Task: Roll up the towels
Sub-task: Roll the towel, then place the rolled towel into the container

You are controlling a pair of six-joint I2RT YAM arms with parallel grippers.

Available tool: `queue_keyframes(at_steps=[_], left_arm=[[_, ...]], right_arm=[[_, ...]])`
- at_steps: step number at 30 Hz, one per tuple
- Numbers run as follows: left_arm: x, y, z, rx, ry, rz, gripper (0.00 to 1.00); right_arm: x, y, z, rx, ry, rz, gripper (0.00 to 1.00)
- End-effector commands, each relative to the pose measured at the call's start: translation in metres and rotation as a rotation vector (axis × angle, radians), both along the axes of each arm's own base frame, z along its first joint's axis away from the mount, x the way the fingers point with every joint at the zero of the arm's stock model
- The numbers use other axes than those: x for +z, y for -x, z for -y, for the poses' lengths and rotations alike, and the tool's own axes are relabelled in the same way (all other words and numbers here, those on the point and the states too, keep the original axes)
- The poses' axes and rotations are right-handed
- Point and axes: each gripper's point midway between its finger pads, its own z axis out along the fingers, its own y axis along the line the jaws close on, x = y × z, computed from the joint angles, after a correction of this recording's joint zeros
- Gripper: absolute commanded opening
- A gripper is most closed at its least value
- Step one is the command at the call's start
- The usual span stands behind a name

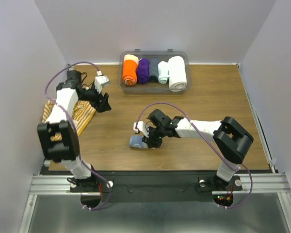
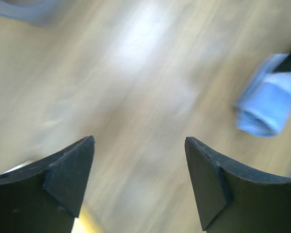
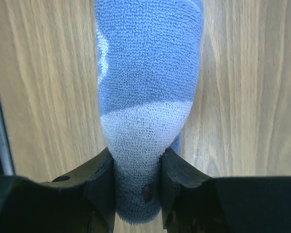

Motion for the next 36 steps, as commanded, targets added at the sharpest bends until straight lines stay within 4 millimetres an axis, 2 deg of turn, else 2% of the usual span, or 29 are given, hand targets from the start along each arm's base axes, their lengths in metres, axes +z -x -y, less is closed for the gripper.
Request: queue_keyframes(at_steps=[1,2,3,4,5,7,8,9,10,12,13,14,15,16,19,22,26,31,34,36], left_arm=[[0.021,0.037,-0.01,0.022,-0.142,0.22,0.94],[0.021,0.045,-0.01,0.012,-0.162,0.263,0.95],[0.017,0.061,-0.002,-0.038,-0.179,0.275,0.96],[0.021,0.078,0.0,-0.08,-0.218,0.323,0.97],[0.0,0.1,0.007,-0.164,-0.252,0.304,0.97],[-0.014,0.13,0.019,-0.268,-0.298,0.36,0.97],[-0.005,0.133,0.024,-0.288,-0.303,0.407,0.97],[-0.02,0.143,0.027,-0.326,-0.316,0.422,0.97],[-0.015,0.153,0.039,-0.379,-0.327,0.503,0.98],[-0.024,0.16,0.051,-0.416,-0.324,0.569,0.99],[-0.021,0.16,0.054,-0.416,-0.334,0.616,0.99],[-0.032,0.17,0.066,-0.461,-0.324,0.62,0.99],[-0.028,0.161,0.071,-0.419,-0.325,0.658,0.99],[-0.03,0.162,0.076,-0.431,-0.318,0.666,0.99],[-0.045,0.175,0.099,-0.528,-0.293,0.658,0.99],[-0.049,0.187,0.123,-0.6,-0.253,0.658,0.99],[-0.057,0.192,0.149,-0.63,-0.232,0.63,0.95],[-0.071,0.194,0.163,-0.652,-0.238,0.588,0.85],[-0.09,0.188,0.162,-0.645,-0.289,0.56,0.81],[-0.095,0.185,0.163,-0.638,-0.303,0.564,0.8]], right_arm=[[-0.02,0.036,0.02,-0.027,0.062,-0.337,0.01],[-0.02,0.035,0.02,-0.037,0.054,-0.364,0.0],[-0.02,0.035,0.02,-0.041,0.049,-0.389,0.01],[-0.017,0.034,0.018,-0.044,0.028,-0.424,0.01],[-0.021,0.034,0.019,-0.055,0.03,-0.456,0.01],[-0.021,0.033,0.018,-0.066,0.012,-0.519,0.0],[-0.018,0.031,0.017,-0.064,-0.003,-0.53,0.01],[-0.022,0.032,0.017,-0.071,0.001,-0.561,0.0],[-0.021,0.034,0.016,-0.066,-0.007,-0.588,0.01],[-0.022,0.031,0.016,-0.074,-0.016,-0.611,0.01],[-0.025,0.032,0.017,-0.076,-0.013,-0.638,0.01],[-0.027,0.032,0.017,-0.078,-0.014,-0.651,0.0],[-0.028,0.034,0.016,-0.076,-0.017,-0.676,0.01],[-0.028,0.032,0.017,-0.081,-0.022,-0.685,0.01],[-0.031,0.03,0.018,-0.087,-0.021,-0.704,0.01],[-0.033,0.028,0.018,-0.089,-0.022,-0.714,0.0],[-0.032,0.026,0.017,-0.091,-0.027,-0.722,0.01],[-0.031,0.027,0.017,-0.082,-0.035,-0.728,0.01],[-0.031,0.028,0.018,-0.07,-0.041,-0.733,0.01],[-0.031,0.029,0.019,-0.059,-0.045,-0.733,0.01]])
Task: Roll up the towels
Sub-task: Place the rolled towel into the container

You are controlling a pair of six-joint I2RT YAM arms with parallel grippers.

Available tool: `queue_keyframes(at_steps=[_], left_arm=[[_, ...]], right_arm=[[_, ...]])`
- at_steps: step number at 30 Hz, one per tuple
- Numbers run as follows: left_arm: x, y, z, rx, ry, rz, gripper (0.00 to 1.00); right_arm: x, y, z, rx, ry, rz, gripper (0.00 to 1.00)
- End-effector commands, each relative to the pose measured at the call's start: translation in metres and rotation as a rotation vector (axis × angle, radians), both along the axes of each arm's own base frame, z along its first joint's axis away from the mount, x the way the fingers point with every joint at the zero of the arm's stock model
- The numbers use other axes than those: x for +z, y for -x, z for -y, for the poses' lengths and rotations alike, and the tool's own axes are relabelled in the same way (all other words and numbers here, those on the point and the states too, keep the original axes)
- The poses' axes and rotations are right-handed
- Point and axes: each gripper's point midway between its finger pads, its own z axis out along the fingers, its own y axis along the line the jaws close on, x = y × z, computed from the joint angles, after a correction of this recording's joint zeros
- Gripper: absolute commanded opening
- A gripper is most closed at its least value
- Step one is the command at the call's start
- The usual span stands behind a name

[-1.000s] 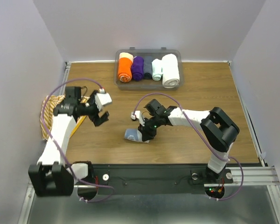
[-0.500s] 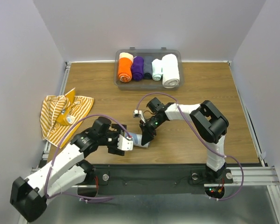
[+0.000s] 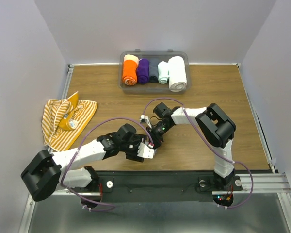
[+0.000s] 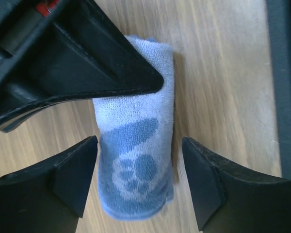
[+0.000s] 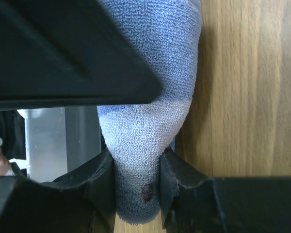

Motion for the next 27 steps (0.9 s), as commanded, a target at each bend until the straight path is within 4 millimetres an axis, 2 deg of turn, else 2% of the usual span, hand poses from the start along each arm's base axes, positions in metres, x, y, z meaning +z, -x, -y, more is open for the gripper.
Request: queue_keyframes(at_steps=[1,8,18,21,22,23,25,27], left_arm=[[-0.002,-0.014,0.009,0.043,0.016,0.042,0.8],[-0.014,-0.014,0.015,0.02,-0.015,0.071,0.76],[-0.04,-0.002,0.011,-0.023,-0.106,0.059,0.6],[-0.041,-0.002,0.012,-0.018,-0.112,0.045,0.49],[-0.038,-0.002,0.016,-0.016,-0.107,0.034,0.4],[-0.037,-0.002,0.016,-0.012,-0.106,0.026,0.35],[-0.033,0.003,0.018,-0.007,-0.098,-0.006,0.24],[-0.028,0.006,0.019,0.006,-0.09,-0.036,0.18]], right_arm=[[-0.025,0.004,0.015,0.015,0.087,0.004,0.0],[-0.027,0.005,0.012,0.019,0.07,-0.042,0.01],[-0.023,0.003,0.012,0.011,0.035,-0.107,0.0],[-0.018,0.005,0.011,0.014,0.02,-0.122,0.01],[-0.016,0.007,0.011,0.015,0.019,-0.13,0.0],[-0.015,0.006,0.011,0.011,0.02,-0.132,0.01],[-0.01,0.001,0.012,-0.001,0.022,-0.116,0.06],[-0.006,-0.003,0.015,-0.016,0.024,-0.106,0.1]])
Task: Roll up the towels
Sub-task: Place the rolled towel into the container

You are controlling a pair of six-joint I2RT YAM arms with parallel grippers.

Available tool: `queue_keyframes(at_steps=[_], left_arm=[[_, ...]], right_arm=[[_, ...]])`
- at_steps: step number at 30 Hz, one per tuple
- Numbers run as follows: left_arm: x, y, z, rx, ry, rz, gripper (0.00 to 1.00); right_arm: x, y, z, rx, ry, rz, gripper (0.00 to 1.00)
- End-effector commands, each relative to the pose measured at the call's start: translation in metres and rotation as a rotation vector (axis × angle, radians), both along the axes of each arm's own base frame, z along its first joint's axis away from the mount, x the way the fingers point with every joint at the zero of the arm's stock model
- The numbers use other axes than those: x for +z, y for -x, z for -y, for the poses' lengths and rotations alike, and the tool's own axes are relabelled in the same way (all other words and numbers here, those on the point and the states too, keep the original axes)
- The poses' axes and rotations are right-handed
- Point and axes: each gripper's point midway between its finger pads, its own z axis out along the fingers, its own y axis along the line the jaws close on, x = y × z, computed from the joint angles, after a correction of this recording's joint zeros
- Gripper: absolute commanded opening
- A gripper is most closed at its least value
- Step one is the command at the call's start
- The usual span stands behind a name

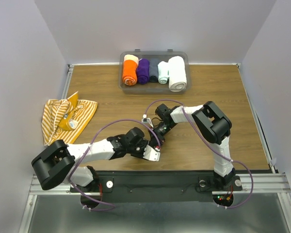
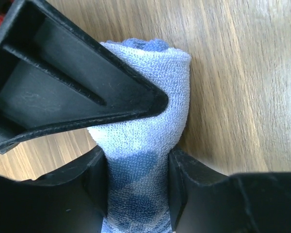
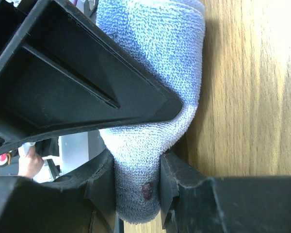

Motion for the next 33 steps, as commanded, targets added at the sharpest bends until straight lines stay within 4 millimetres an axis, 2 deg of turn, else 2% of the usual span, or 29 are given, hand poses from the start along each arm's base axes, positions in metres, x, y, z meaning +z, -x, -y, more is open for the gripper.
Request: queue_keyframes(at_steps=[1,4,5,7,8,9,10,12,14,16,18,19,20,21,22,23,24,25,26,27,28,29,30,31,32,33], left_arm=[[0.007,0.017,0.001,0.011,0.007,-0.107,0.1],[0.015,0.026,0.002,0.044,0.028,-0.174,0.0],[0.018,0.027,0.003,0.058,0.039,-0.191,0.0],[0.026,0.029,0.007,0.1,0.047,-0.238,0.0],[0.028,0.027,0.008,0.122,0.046,-0.249,0.0],[0.034,0.026,0.011,0.154,0.052,-0.271,0.0],[0.035,0.026,0.013,0.164,0.047,-0.29,0.0],[0.046,0.025,0.02,0.183,0.067,-0.312,0.0],[0.059,0.025,0.027,0.198,0.096,-0.339,0.0],[0.068,0.021,0.031,0.22,0.119,-0.348,0.0],[0.084,0.017,0.038,0.233,0.153,-0.363,0.0],[0.089,0.01,0.035,0.263,0.162,-0.374,0.0],[0.094,0.007,0.038,0.279,0.179,-0.405,0.0],[0.115,-0.003,0.046,0.291,0.225,-0.407,0.0],[0.123,-0.021,0.04,0.354,0.243,-0.424,0.0],[0.144,-0.035,0.05,0.38,0.288,-0.465,0.0],[0.157,-0.053,0.051,0.417,0.328,-0.479,0.0],[0.167,-0.077,0.043,0.481,0.361,-0.501,0.0],[0.163,-0.099,0.044,0.544,0.361,-0.529,0.0],[0.199,-0.127,0.051,0.562,0.437,-0.486,0.0],[0.208,-0.143,0.05,0.606,0.457,-0.5,0.0],[0.201,-0.178,0.041,0.689,0.467,-0.513,0.0],[0.211,-0.2,0.04,0.733,0.505,-0.501,0.0],[0.25,-0.231,0.041,0.79,0.612,-0.459,0.0],[0.234,-0.267,0.034,0.907,0.606,-0.432,0.0],[0.24,-0.295,0.022,0.988,0.644,-0.403,0.0]], right_arm=[[-0.004,-0.02,0.011,-0.03,0.048,0.086,0.14],[0.006,-0.043,0.019,-0.091,0.053,0.101,0.38],[0.013,-0.064,0.025,-0.137,0.047,0.129,0.52],[0.026,-0.082,0.033,-0.184,0.041,0.143,0.63],[0.037,-0.103,0.041,-0.232,0.025,0.169,0.77],[0.046,-0.112,0.045,-0.261,0.02,0.181,0.8],[0.053,-0.128,0.056,-0.307,0.016,0.193,0.93],[0.07,-0.145,0.065,-0.356,0.002,0.221,1.0],[0.081,-0.163,0.079,-0.412,0.007,0.251,1.0],[0.09,-0.172,0.089,-0.445,0.007,0.272,1.0],[0.104,-0.185,0.106,-0.502,0.003,0.303,1.0],[0.111,-0.191,0.112,-0.526,-0.001,0.31,1.0],[0.124,-0.197,0.124,-0.565,-0.02,0.326,1.0],[0.132,-0.199,0.13,-0.585,-0.029,0.332,1.0],[0.139,-0.201,0.136,-0.608,-0.035,0.33,1.0],[0.152,-0.204,0.146,-0.643,-0.054,0.339,1.0],[0.158,-0.205,0.151,-0.655,-0.063,0.349,1.0],[0.163,-0.205,0.155,-0.672,-0.066,0.346,1.0],[0.168,-0.205,0.161,-0.69,-0.073,0.345,1.0],[0.174,-0.202,0.164,-0.698,-0.08,0.357,1.0],[0.176,-0.2,0.165,-0.704,-0.081,0.355,1.0],[0.175,-0.198,0.168,-0.713,-0.078,0.351,1.0],[0.175,-0.197,0.17,-0.717,-0.076,0.353,1.0],[0.177,-0.194,0.17,-0.72,-0.077,0.355,1.0],[0.177,-0.194,0.173,-0.728,-0.074,0.351,1.0],[0.175,-0.192,0.173,-0.728,-0.071,0.344,1.0]])
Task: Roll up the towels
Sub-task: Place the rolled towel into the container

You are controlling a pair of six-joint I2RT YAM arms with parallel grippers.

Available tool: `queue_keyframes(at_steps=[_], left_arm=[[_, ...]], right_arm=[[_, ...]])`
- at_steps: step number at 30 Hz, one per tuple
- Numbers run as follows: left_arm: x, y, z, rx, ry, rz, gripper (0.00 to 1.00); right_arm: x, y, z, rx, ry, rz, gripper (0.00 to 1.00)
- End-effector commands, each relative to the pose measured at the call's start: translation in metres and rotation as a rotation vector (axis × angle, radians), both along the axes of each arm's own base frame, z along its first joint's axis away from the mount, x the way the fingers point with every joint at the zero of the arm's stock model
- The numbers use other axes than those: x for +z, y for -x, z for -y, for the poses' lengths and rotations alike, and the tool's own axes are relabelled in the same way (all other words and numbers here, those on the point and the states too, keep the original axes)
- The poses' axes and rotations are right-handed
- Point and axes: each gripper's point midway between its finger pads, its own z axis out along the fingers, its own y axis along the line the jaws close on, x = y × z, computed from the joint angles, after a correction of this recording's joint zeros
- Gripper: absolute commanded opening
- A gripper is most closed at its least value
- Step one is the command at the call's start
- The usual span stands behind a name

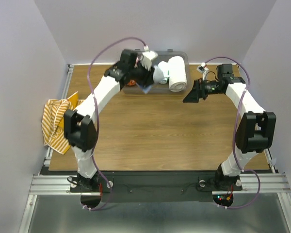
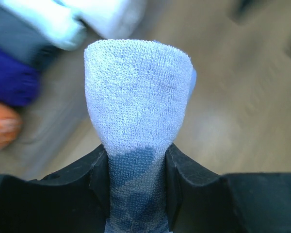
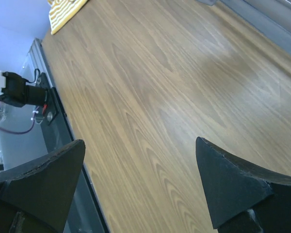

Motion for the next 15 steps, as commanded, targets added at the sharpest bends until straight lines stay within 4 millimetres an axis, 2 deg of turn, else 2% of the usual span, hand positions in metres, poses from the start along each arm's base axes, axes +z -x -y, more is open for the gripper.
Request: queue_keyframes(at_steps=[1,2,3,4,5,6,7,8,9,10,11,13,15], left_arm=[[0.07,-0.096,-0.023,0.333,0.145,0.079,0.0],[0.049,-0.126,-0.031,0.438,0.121,0.065,0.0],[0.076,-0.15,-0.042,0.498,0.184,0.13,0.0],[0.077,-0.165,-0.047,0.539,0.204,0.148,0.0],[0.061,-0.184,-0.055,0.607,0.209,0.144,0.0],[0.069,-0.201,-0.062,0.642,0.235,0.204,0.0],[0.049,-0.218,-0.069,0.69,0.215,0.21,0.0],[0.043,-0.227,-0.07,0.701,0.23,0.212,0.0],[0.052,-0.237,-0.071,0.711,0.268,0.24,0.0],[0.048,-0.245,-0.076,0.729,0.282,0.242,0.0],[0.03,-0.256,-0.078,0.755,0.284,0.228,0.0],[0.034,-0.266,-0.076,0.774,0.35,0.238,0.0],[0.02,-0.272,-0.073,0.788,0.376,0.217,0.0]], right_arm=[[0.01,0.013,-0.003,0.007,-0.028,-0.013,1.0],[0.01,0.015,-0.003,0.009,-0.028,-0.012,1.0],[0.007,0.017,-0.004,0.009,-0.033,-0.027,1.0],[0.007,0.018,-0.004,0.011,-0.036,-0.028,1.0],[0.005,0.018,-0.005,0.013,-0.04,-0.033,1.0],[0.004,0.019,-0.005,0.014,-0.044,-0.04,1.0],[0.003,0.019,-0.006,0.015,-0.051,-0.046,1.0],[0.003,0.019,-0.007,0.02,-0.065,-0.056,1.0],[0.002,0.019,-0.008,0.021,-0.072,-0.063,1.0],[0.001,0.019,-0.008,0.022,-0.075,-0.066,1.0],[-0.002,0.02,-0.008,0.021,-0.074,-0.078,1.0],[-0.009,0.021,-0.007,0.021,-0.068,-0.087,1.0],[-0.017,0.023,-0.006,0.015,-0.057,-0.11,1.0]])
